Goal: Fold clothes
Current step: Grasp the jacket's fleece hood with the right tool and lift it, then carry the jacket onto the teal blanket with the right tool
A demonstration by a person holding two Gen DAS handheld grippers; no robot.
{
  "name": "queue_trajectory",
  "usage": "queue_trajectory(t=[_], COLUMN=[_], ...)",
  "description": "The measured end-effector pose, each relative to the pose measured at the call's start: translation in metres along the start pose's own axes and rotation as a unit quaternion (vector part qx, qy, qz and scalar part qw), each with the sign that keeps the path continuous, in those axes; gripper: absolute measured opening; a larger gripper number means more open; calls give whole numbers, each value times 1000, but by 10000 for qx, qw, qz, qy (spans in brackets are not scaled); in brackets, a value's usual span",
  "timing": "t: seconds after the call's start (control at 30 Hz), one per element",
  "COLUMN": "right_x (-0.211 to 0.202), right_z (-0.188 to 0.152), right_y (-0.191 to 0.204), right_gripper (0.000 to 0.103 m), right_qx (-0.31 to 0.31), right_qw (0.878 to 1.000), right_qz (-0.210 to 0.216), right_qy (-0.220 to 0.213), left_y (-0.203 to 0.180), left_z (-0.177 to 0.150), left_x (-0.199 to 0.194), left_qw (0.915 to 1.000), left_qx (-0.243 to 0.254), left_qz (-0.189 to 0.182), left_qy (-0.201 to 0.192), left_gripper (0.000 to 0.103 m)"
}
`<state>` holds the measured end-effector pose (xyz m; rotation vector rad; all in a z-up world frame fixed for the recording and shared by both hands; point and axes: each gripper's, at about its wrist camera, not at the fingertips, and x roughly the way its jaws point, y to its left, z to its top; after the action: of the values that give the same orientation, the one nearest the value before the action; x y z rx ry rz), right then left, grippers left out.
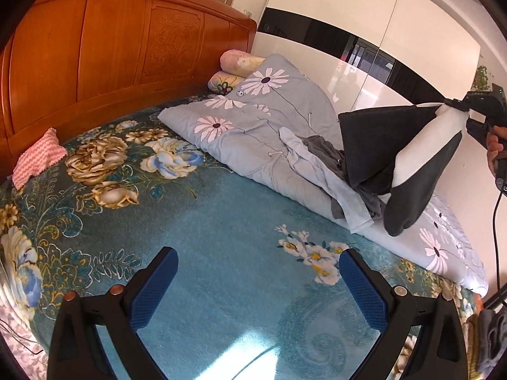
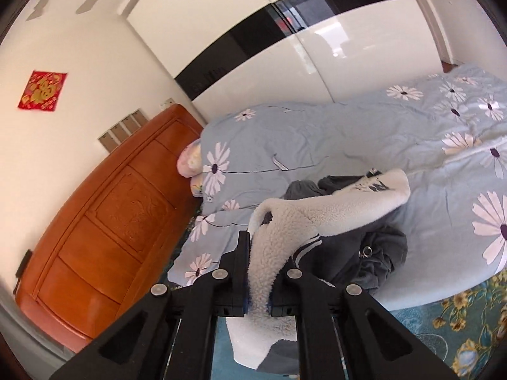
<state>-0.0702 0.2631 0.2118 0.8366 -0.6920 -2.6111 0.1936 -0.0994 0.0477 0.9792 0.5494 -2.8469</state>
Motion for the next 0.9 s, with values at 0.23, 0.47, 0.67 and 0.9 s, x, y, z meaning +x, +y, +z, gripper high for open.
queue_trajectory(t=[0.23,0.47,0.67,0.9], right_x=[-94,-181,-151,-79], right_z=[-5,-21,-90,-261], right_y=[108,169,129,4], right_gripper=[8,7,7,8], right_qx=[-989,-1873,-2314,-1821], right_qw=[9871,9576,9579,9448], right_qz=[1246,2187,1340,14], right_qy=[168,21,1048,2723], left_y=[4,12,18,-7], left_z=[20,17,-21,-67], left_x=[-62,-109,-100,-60], left_qw=[9990,9971,9995,9975], left_qx=[-105,-43,23,258], left_qz=[135,224,235,-5], left_qy=[-423,-729,-219,651], left_gripper=[103,103,103,103])
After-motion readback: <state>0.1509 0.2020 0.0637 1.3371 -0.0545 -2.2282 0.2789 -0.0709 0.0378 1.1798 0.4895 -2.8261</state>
